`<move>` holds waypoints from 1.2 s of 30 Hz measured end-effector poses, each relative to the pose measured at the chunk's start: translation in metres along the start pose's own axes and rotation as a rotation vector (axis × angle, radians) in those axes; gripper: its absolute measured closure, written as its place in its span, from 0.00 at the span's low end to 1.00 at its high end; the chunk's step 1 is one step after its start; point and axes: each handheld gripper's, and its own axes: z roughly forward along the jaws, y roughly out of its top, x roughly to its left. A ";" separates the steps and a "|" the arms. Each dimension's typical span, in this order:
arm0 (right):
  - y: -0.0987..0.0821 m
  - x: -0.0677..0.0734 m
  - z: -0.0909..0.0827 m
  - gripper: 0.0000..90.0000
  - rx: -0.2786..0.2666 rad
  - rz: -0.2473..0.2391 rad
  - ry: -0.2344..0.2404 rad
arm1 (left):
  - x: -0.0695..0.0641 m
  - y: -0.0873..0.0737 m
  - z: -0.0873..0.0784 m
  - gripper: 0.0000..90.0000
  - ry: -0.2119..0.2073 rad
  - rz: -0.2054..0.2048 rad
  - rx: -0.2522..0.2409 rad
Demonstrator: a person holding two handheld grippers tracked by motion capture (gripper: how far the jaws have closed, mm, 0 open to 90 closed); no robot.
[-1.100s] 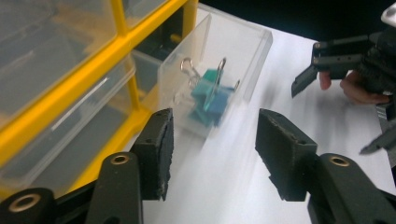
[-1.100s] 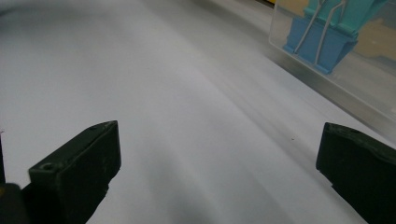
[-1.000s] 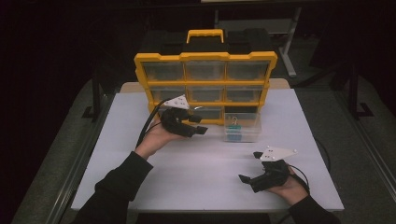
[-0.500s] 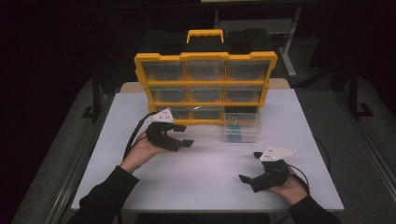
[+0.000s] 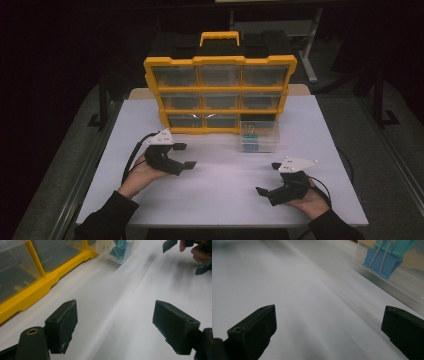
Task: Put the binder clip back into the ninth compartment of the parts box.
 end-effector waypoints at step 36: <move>-0.001 0.000 0.001 0.00 0.010 -0.002 0.000 | -0.013 -0.079 -0.044 0.00 0.061 -0.019 -0.019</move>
